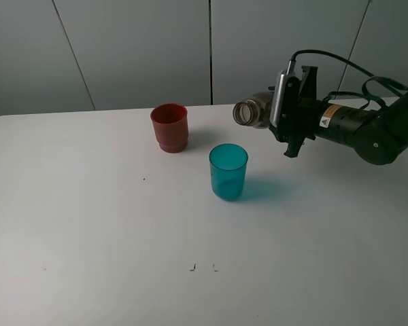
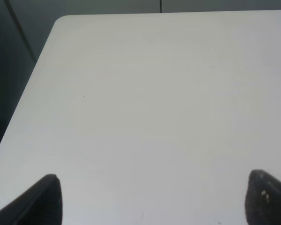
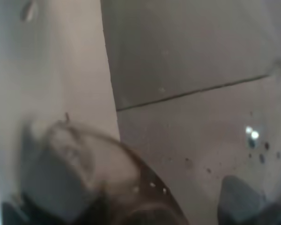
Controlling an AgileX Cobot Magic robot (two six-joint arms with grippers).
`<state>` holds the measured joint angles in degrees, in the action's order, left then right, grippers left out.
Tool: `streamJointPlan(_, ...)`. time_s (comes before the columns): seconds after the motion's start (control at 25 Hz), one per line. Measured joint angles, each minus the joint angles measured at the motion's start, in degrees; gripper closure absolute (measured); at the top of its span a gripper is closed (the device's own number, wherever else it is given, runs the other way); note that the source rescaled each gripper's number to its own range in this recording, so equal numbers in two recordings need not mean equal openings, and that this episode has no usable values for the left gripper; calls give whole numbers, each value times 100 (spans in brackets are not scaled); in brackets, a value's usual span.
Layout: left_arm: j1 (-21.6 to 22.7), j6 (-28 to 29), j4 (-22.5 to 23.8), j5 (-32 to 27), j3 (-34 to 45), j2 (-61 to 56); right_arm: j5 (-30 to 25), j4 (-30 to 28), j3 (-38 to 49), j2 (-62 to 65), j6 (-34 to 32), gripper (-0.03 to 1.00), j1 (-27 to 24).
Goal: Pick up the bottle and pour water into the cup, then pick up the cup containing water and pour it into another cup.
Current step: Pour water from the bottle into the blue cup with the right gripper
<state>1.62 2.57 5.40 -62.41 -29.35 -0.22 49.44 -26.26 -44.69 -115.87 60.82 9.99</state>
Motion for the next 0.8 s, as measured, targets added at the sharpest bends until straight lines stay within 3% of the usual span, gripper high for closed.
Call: streamJointPlan(0.8, 0, 0, 0, 0, 0, 0, 0, 14, 0, 0, 834, 95, 0)
